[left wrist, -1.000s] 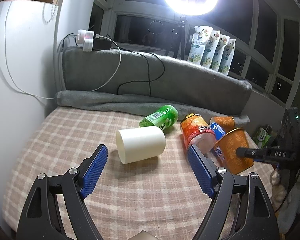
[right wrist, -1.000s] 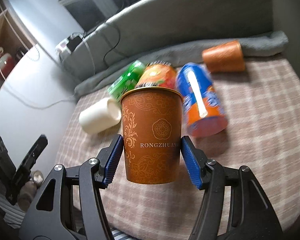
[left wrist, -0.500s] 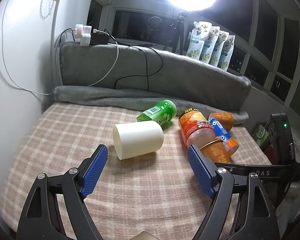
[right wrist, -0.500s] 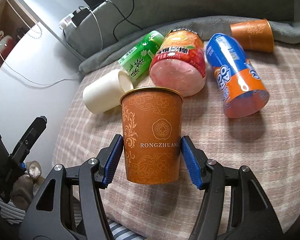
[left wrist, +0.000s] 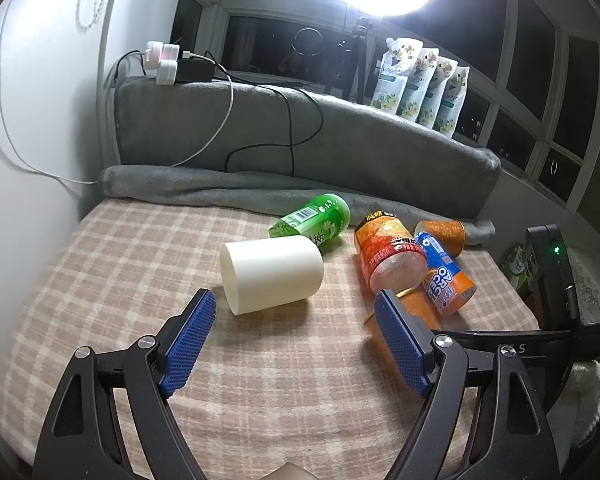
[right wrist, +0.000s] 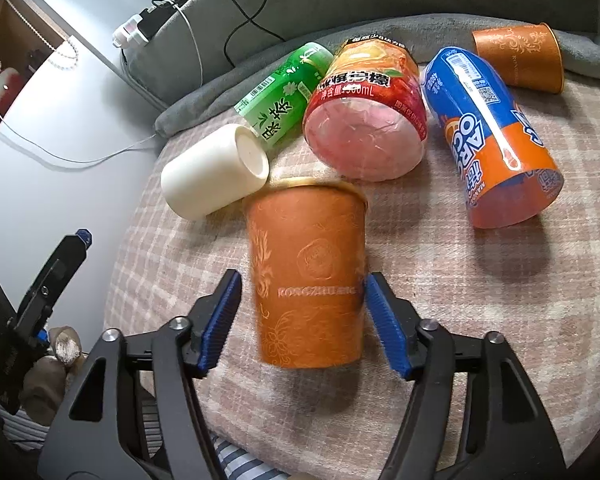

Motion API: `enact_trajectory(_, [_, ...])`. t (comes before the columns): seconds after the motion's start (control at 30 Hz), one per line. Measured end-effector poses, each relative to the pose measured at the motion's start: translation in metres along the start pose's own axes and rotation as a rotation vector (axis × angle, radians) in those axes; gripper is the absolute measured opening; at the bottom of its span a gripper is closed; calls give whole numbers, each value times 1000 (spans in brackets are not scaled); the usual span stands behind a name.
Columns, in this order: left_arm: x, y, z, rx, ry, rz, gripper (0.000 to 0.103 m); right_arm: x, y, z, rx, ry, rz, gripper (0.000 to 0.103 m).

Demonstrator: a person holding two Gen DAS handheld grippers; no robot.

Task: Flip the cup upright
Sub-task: 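Set the cup down and close the left tool around it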

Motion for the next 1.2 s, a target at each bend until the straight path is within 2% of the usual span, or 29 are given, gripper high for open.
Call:
enact_trajectory(0.17, [3,-3,-2,11,6,11,82,-4,7,0,0,6,-27,73])
enact_trajectory(0.27, [5,-8,-4,44,21,34,82,-8,17,-2,13,14,-72,74])
enact_trajectory(0.4, [10,-18,-6,114,69,89,82,-14,39,-9,68,25,-166,74])
enact_trajectory(0.5, [16,-30,-10,188,121,153,81,-17,58,-15,127,42,-243,81])
enact_trajectory(0.6, [23,-41,-20,263,156,220,81,-17,73,-22,172,47,-297,81])
enact_trajectory(0.8, [35,-57,-36,372,225,317,80,-13,92,-37,196,25,-334,81])
enact_trajectory(1.2, [37,-92,-46,455,348,430,80,0,100,-60,218,-34,-346,81])
Point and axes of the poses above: each gripper's, at about its wrist camera, not at the fingertips, and y roughly against the way its jaws point, z to its left, x to its underside, the point moved 6 cm from there along -y, roughly the way its jaws point, and after that the axes turned 5 degrees about -y, right-handed, at the moved point
